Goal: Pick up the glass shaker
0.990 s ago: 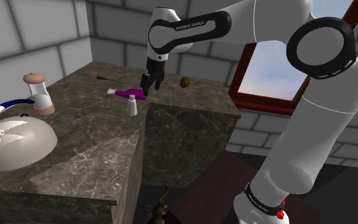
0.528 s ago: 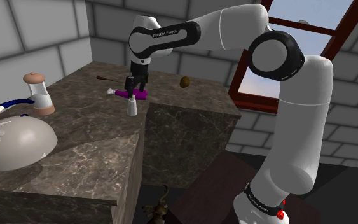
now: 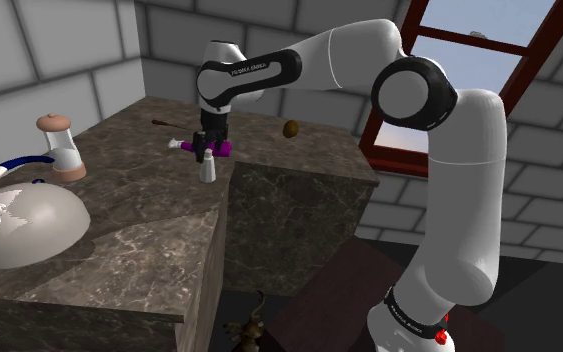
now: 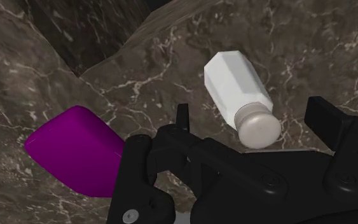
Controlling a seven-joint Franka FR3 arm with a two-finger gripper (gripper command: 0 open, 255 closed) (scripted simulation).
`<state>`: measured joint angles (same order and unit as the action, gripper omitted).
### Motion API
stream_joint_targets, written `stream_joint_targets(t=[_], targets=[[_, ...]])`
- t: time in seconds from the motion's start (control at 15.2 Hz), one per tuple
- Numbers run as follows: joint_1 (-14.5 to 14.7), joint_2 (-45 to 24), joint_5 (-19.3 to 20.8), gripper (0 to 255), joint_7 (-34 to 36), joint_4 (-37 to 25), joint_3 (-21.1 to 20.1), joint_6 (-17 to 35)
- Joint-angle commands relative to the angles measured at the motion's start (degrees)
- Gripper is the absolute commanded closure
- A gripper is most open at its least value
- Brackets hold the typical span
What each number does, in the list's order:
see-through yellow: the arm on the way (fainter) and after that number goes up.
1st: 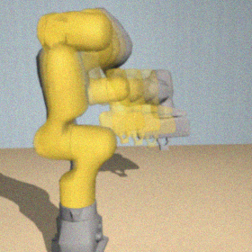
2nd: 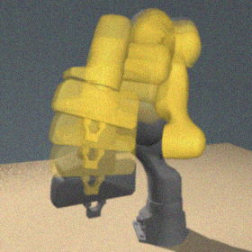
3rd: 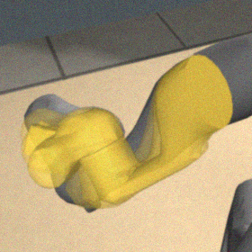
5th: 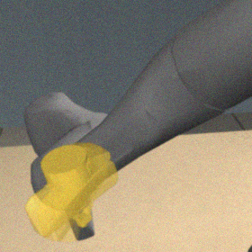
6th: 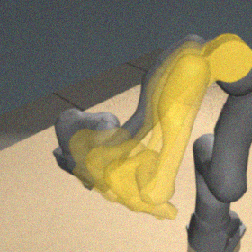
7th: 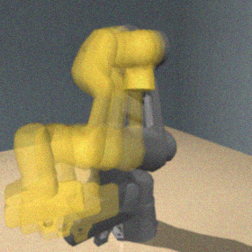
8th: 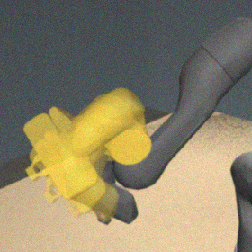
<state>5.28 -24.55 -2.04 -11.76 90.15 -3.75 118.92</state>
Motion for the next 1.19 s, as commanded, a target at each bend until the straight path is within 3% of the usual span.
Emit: stream_joint_targets(t=[0.0,0.07,0.13,0.73,1.12], targets=[[0.1,-0.3,0.0,0,0.1,0.9,0.0,1.2],[0.1,-0.3,0.0,0,0.1,0.9,0.0,1.2],[0.1,-0.2,0.0,255,0.1,0.9,0.0,1.1],[0.1,-0.3,0.0,255,0.1,0.9,0.0,1.2],[0.1,1.0,0.0,255,0.3,-1.9,-0.1,-2.8]])
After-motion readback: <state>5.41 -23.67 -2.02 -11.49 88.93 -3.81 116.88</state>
